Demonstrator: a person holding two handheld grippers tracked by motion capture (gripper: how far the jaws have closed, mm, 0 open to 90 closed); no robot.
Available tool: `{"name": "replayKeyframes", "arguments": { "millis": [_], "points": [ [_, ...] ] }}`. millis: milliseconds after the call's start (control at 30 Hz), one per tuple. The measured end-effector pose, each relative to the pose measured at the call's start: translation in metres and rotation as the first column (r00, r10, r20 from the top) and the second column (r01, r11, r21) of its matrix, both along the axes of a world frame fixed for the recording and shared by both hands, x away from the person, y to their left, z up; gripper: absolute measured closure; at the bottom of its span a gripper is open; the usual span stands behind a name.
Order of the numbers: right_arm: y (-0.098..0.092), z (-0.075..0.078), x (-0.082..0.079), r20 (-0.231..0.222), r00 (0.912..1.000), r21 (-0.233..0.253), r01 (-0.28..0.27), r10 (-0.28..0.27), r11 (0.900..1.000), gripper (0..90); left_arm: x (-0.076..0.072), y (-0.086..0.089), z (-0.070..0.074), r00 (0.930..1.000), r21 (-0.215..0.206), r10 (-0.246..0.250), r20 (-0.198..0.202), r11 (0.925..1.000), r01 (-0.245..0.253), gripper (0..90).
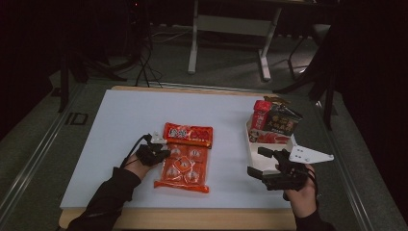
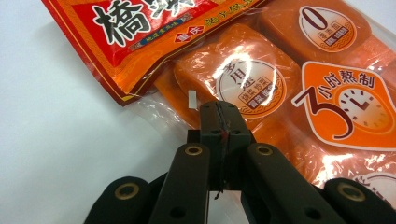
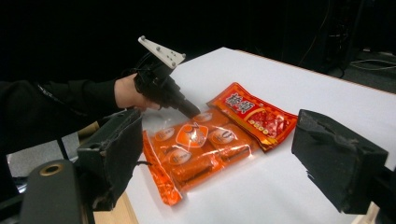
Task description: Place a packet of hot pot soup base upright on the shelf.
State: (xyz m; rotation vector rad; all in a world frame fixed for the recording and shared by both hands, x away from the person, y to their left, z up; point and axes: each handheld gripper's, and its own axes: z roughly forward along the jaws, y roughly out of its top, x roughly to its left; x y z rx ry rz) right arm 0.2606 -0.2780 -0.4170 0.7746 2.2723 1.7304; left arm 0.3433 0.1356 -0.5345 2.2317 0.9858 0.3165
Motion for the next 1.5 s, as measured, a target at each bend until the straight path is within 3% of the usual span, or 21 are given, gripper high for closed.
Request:
{"name": "replayKeyframes", "arguments": {
  "millis": [467,600,900,1100,1500],
  "points": [
    [0.000,0.000,0.000,-0.002,1.0000,0.001,-0.001,0.001,1.000,16.5,-0.010,-0.037,0.003,0.9931,-0.005,-0.116,-0.020,0.9933,0.116,90.0],
    [0.000,0.000,0.000,-0.002,1.0000,0.003,-0.001,0.001,1.000,16.5,-0.013,-0.036,0.003,0.9918,-0.012,-0.124,-0.031,0.9923,0.123,90.0],
    [-0.001,0.001,-0.001,-0.001,1.0000,0.000,0.001,-0.001,1.000,19.1,-0.036,-0.029,0.004,0.9859,-0.012,-0.153,-0.068,0.9883,0.152,89.9],
    [0.000,0.002,-0.003,0.011,0.9999,-0.003,0.003,-0.003,1.000,19.0,-0.041,-0.031,0.003,0.9873,-0.020,-0.143,-0.069,0.9896,0.142,89.9],
    [0.002,0.001,-0.004,0.007,0.9999,-0.018,-0.007,0.007,1.000,17.9,-0.044,-0.036,0.002,0.9798,-0.087,-0.186,-0.074,0.9799,0.179,89.6]
  ]
}}
